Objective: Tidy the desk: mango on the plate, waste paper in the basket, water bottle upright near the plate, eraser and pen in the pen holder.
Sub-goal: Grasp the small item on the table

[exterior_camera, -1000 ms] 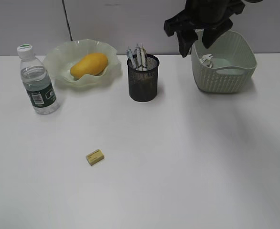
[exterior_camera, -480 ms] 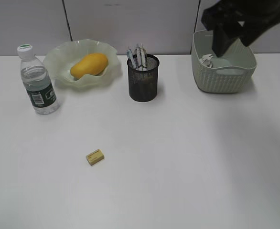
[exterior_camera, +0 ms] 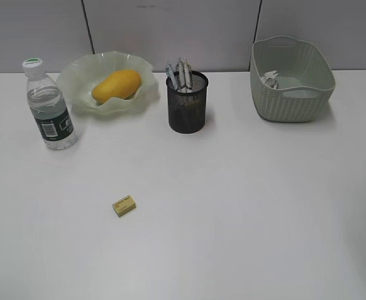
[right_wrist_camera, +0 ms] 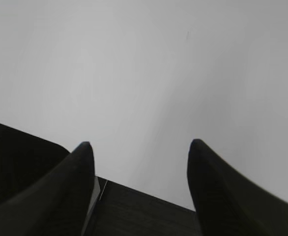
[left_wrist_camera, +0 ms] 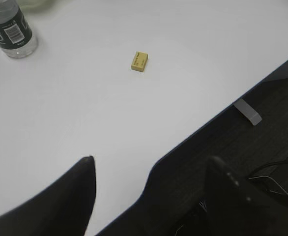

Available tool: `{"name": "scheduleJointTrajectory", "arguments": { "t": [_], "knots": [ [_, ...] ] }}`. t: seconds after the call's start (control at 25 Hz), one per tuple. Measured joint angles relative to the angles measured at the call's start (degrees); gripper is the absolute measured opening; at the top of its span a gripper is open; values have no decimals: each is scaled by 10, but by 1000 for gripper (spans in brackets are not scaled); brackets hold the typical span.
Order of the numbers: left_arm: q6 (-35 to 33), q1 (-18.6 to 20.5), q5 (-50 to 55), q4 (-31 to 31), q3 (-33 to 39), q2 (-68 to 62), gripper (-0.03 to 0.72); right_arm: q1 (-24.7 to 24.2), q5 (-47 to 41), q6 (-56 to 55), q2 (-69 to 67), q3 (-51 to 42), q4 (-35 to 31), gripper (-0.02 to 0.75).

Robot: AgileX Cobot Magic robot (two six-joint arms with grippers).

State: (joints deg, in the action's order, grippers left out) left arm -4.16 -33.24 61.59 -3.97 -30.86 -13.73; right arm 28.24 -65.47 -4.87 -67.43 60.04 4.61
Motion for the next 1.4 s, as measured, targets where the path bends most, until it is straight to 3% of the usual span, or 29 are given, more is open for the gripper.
{"name": "scheduleJointTrajectory", "arguments": {
  "t": [0.28, 0.76, 1.0, 1.4],
  "knots": [
    [0, 0, 0, 0, 0, 0, 520, 0, 30, 0, 192, -130, -9, 478],
    [0, 0, 0, 0, 0, 0, 520, 0, 34, 0, 490, -257, -10, 478],
    [0, 0, -2, 0, 0, 0, 520, 0, 42, 0, 549, -307, -13, 478],
    [0, 0, -17, -4, -1, 0, 520, 0, 51, 0, 549, -312, -23, 478]
  ]
}}
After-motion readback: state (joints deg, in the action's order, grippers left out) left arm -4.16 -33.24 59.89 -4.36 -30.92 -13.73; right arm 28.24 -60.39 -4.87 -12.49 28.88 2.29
